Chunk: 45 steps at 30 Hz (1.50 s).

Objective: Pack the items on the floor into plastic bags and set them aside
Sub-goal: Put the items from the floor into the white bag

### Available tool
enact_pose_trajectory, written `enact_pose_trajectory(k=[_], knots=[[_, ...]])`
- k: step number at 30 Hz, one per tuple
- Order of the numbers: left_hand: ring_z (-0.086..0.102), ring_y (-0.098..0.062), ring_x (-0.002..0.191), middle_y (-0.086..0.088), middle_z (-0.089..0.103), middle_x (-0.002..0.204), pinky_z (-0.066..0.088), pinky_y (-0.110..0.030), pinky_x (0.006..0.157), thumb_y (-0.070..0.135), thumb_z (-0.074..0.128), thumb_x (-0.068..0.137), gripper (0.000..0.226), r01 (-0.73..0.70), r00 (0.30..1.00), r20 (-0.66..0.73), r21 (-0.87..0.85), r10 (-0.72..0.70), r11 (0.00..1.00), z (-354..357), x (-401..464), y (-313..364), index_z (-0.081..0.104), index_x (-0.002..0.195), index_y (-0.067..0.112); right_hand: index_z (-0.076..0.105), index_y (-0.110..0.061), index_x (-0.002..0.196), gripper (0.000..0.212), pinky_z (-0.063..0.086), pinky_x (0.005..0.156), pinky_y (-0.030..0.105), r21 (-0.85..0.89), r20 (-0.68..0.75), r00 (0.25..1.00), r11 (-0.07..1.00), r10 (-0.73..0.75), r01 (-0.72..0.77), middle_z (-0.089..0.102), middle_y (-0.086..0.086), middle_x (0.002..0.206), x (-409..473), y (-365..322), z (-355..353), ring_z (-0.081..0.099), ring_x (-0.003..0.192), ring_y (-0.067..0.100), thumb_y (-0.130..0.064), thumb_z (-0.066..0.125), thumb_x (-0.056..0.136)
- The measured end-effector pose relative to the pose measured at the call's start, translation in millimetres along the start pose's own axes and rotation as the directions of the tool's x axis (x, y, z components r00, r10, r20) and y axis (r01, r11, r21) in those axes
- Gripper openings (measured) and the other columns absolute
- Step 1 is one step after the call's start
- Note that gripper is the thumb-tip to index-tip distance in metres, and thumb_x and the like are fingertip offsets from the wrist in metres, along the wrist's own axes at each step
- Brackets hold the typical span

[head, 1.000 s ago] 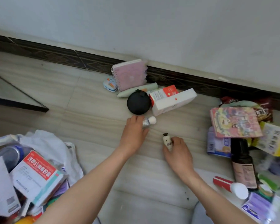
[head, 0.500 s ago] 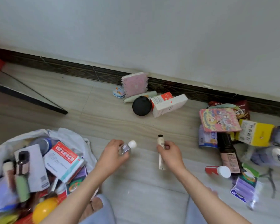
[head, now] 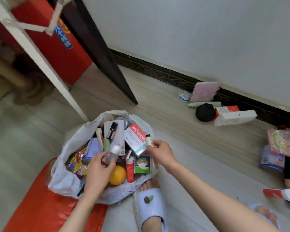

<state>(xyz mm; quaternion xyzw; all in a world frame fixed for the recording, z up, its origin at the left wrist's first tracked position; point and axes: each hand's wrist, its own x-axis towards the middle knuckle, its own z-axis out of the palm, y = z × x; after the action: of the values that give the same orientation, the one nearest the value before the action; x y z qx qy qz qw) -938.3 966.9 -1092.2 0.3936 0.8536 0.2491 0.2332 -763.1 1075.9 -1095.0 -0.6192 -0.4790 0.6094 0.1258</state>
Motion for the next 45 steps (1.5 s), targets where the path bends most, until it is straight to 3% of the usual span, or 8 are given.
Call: enact_pose_trajectory(k=[7, 13, 18, 23, 27, 32, 40, 45], knots=[[0.054, -0.023, 0.088, -0.007, 0.062, 0.097, 0.042, -0.034, 0.076, 0.027, 0.065, 0.082, 0.028, 0.068, 0.991, -0.117, -0.002, -0.068, 0.998, -9.5, 20.7, -29.9, 0.062, 0.104, 0.010, 0.061, -0.008, 0.101, 0.025, 0.038, 0.068, 0.031, -0.359, 0.073, 0.963, 0.894, -0.261, 0.270, 0.066, 0.012, 0.099, 17.5, -32.8, 76.5, 0.059, 0.094, 0.029, -0.025, 0.057, 0.084], [0.055, -0.032, 0.093, -0.011, 0.063, 0.095, 0.041, -0.042, 0.084, 0.026, 0.070, 0.077, 0.036, 0.053, 0.997, -0.073, 0.204, -0.039, 0.978, 3.6, 15.0, -44.3, 0.060, 0.107, 0.011, 0.050, -0.008, 0.120, 0.038, 0.038, 0.086, 0.030, -0.348, 0.092, 0.944, 0.878, -0.318, 0.329, 0.056, 0.013, 0.117, 20.1, -25.9, 110.2, 0.051, 0.109, 0.028, -0.021, 0.057, 0.085], [0.057, -0.035, 0.087, -0.018, 0.053, 0.098, 0.049, -0.043, 0.072, 0.007, 0.075, 0.071, 0.039, -0.027, 0.992, -0.113, 0.238, 0.055, 0.971, 8.2, 5.8, -44.0, 0.055, 0.104, 0.001, 0.055, -0.004, 0.115, 0.029, 0.040, 0.093, 0.034, -0.362, 0.112, 0.905, 0.832, -0.410, 0.421, 0.054, 0.015, 0.116, 16.1, -19.1, 115.5, 0.052, 0.107, 0.028, -0.008, 0.050, 0.086], [0.057, -0.034, 0.081, -0.012, 0.061, 0.083, 0.044, -0.044, 0.071, 0.010, 0.079, 0.065, 0.031, -0.016, 0.997, -0.066, 0.367, 0.043, 0.930, 11.6, -1.9, -60.8, 0.061, 0.090, 0.006, 0.068, -0.006, 0.097, 0.028, 0.050, 0.090, 0.041, -0.643, 0.409, 0.704, 0.365, -0.580, 0.674, 0.066, 0.009, 0.105, 11.8, 8.5, 109.7, 0.062, 0.094, 0.029, -0.008, 0.062, 0.070], [0.059, -0.031, 0.090, -0.010, 0.067, 0.091, 0.034, -0.041, 0.081, 0.025, 0.068, 0.077, 0.026, -0.022, 0.998, -0.044, 0.432, 0.045, 0.902, 6.0, -11.3, -65.7, 0.066, 0.097, 0.009, 0.071, -0.017, 0.102, 0.060, 0.050, 0.090, 0.045, -0.776, 0.496, 0.703, 0.103, -0.509, 0.622, 0.068, -0.001, 0.111, 9.0, 11.2, 100.8, 0.063, 0.107, 0.020, -0.031, 0.080, 0.045], [0.056, -0.030, 0.106, -0.011, 0.061, 0.115, 0.044, -0.044, 0.089, 0.039, 0.037, 0.083, 0.051, -0.173, 0.983, -0.013, 0.288, 0.184, 0.942, -4.4, -10.7, -40.3, 0.057, 0.118, 0.007, 0.063, -0.012, 0.111, 0.053, 0.046, 0.091, 0.053, -0.751, 0.449, 0.713, 0.205, -0.538, 0.627, 0.062, 0.013, 0.121, 5.4, 3.8, 69.5, 0.059, 0.112, 0.031, -0.020, 0.077, 0.061], [0.046, -0.036, 0.124, -0.018, 0.048, 0.135, 0.039, -0.051, 0.098, 0.040, 0.037, 0.084, 0.054, -0.469, 0.883, 0.178, 0.296, 0.434, 0.832, 37.6, 13.9, 39.7, 0.045, 0.130, 0.013, 0.061, -0.002, 0.107, 0.046, 0.051, 0.079, 0.051, -0.811, 0.162, 0.806, 0.389, -0.570, 0.438, 0.065, 0.020, 0.103, 18.5, 5.2, -51.0, 0.065, 0.091, 0.037, -0.019, 0.062, 0.065], [0.046, -0.037, 0.124, -0.020, 0.045, 0.137, 0.038, -0.048, 0.099, 0.042, 0.035, 0.082, 0.060, -0.601, 0.791, 0.335, 0.271, 0.512, 0.752, 90.3, 43.2, 92.1, 0.044, 0.133, 0.013, 0.054, 0.004, 0.118, 0.044, 0.044, 0.091, 0.046, -0.817, -0.033, 0.840, 0.499, -0.542, 0.290, 0.058, 0.025, 0.115, 39.9, 17.6, -137.3, 0.055, 0.106, 0.044, -0.007, 0.064, 0.076]])
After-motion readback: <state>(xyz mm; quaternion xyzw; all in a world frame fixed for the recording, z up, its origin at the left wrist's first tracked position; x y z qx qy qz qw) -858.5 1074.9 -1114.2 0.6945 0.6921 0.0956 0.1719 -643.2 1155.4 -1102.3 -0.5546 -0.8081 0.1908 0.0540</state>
